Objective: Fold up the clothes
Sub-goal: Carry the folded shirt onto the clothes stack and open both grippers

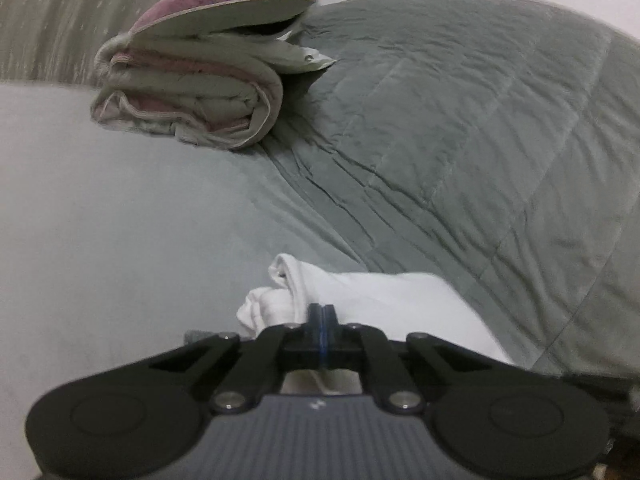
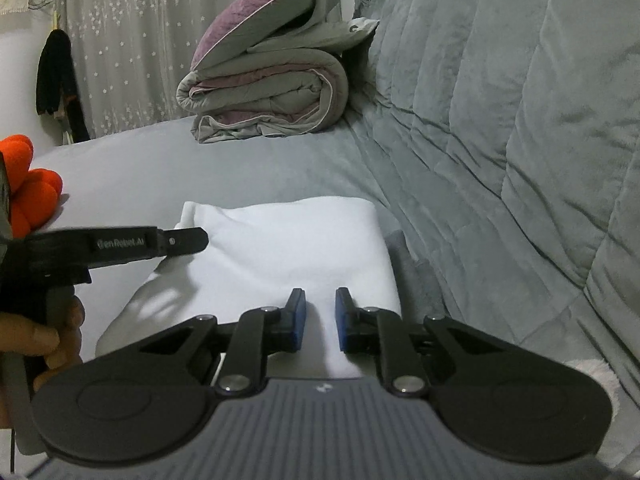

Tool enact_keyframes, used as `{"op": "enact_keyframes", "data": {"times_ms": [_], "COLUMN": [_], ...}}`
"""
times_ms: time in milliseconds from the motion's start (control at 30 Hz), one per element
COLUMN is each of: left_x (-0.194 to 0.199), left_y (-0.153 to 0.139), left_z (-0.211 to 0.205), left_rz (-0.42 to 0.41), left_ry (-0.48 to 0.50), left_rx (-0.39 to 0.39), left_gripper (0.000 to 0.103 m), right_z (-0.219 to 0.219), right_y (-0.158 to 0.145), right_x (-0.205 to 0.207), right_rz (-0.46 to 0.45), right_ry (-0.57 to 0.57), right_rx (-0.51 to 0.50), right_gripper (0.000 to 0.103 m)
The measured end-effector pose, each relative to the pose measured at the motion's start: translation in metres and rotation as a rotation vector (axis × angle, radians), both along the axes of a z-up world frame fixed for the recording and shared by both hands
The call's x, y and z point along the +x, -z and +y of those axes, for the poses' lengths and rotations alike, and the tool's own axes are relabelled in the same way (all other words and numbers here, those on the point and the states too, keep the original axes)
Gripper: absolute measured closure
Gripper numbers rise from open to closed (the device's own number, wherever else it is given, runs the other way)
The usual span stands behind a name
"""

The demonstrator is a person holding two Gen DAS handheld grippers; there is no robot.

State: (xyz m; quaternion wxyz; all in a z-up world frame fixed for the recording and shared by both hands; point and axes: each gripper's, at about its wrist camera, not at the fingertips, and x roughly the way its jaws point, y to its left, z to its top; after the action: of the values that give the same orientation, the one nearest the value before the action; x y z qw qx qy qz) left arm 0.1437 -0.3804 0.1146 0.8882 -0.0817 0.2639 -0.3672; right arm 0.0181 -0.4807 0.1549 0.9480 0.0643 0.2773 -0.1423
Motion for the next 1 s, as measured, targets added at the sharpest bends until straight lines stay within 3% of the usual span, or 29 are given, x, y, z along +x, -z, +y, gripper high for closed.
{"op": "enact_keyframes", "data": {"times_ms": [200,267,333,567,833,1000], "left_x": [-0.003,-0.010,-0.018,-0.041,-0.070,-0.090], "left_y": [-0.017,-0.028,-0.039,-0.051,-0.072,-0.076], "left_z": [0.000,0.004,0.008,0.016,0.039,0.056], "left_rz": [0.000,-0.021,-0.043,-0.013,-0.024,-0.081], "left_ry": [-0.003,-0.008,-0.012,-0.058,-0.084,-0.089], "left_rx": [0.039,0.053,0.066,0.224,0.303,0.344], "left_gripper": [0.100,0.097,0.095,0.095,0.095,0.093], "right_z": [0.005,0.008,0.012,0.036,0.075,0.087], "right_y": [-0.008,-0.017,-0.026,-0.036,-0.050,-0.035], "right_x": [0.006,0.001,-0.006,-0.027,-0.070,-0.082], "right_rz": [0.014,-0.005,-0.034,-0.044,-0.179,-0.230], "right_ry": [0.033,0.062,0.095,0.267,0.419,0.383], "right_rx": [-0.010,0.011,0.041,0.148,0.256,0.198], "right_gripper": [0.085,0.076,0.074,0.074,0.074,0.074]}}
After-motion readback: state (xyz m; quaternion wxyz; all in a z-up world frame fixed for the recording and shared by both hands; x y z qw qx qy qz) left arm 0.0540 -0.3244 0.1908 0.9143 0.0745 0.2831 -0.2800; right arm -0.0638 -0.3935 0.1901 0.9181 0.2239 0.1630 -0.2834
